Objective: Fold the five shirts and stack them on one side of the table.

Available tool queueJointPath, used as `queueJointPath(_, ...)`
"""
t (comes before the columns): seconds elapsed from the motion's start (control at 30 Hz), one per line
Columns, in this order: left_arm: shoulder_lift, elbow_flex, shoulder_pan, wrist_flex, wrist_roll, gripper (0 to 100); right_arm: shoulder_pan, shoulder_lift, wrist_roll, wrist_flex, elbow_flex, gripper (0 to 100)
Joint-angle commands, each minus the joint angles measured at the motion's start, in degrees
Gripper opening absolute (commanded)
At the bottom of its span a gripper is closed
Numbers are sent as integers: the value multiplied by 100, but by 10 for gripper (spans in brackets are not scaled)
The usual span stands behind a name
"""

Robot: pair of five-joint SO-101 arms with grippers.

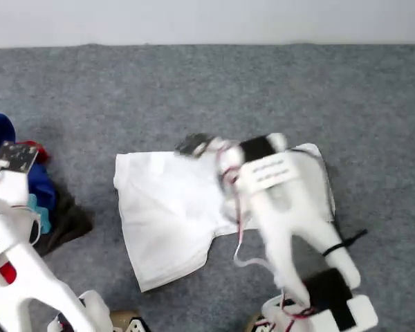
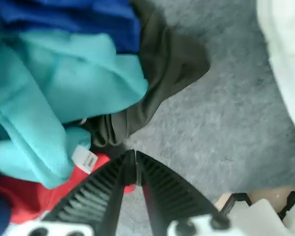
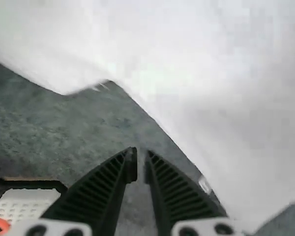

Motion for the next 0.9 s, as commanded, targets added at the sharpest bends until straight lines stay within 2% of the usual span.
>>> queueJointPath(0.0,290,163,-431,-352,-105,15,-901,-277,53,-382,360,174)
queueJointPath(0.1,730,154,-826,-571,-105,15,-1569,-224,53,-629,651,235)
queueJointPath(0.27,1310,-84,-1134,-607,-105,15,-2448,-13,53,-1191,888,238)
queueJointPath(0.4,1442,-347,-1257,-598,-105,15,-2844,365,53,-1648,888,238)
queueJointPath(0.57,1442,-470,-1248,-466,-105,15,-3020,716,62,-2097,879,237)
queueJointPath(0.73,1442,-488,-1248,-448,-105,15,-2976,725,404,-1912,879,237)
queueJointPath(0.87,1442,-488,-1248,-466,-105,15,-2686,734,334,-1780,879,237)
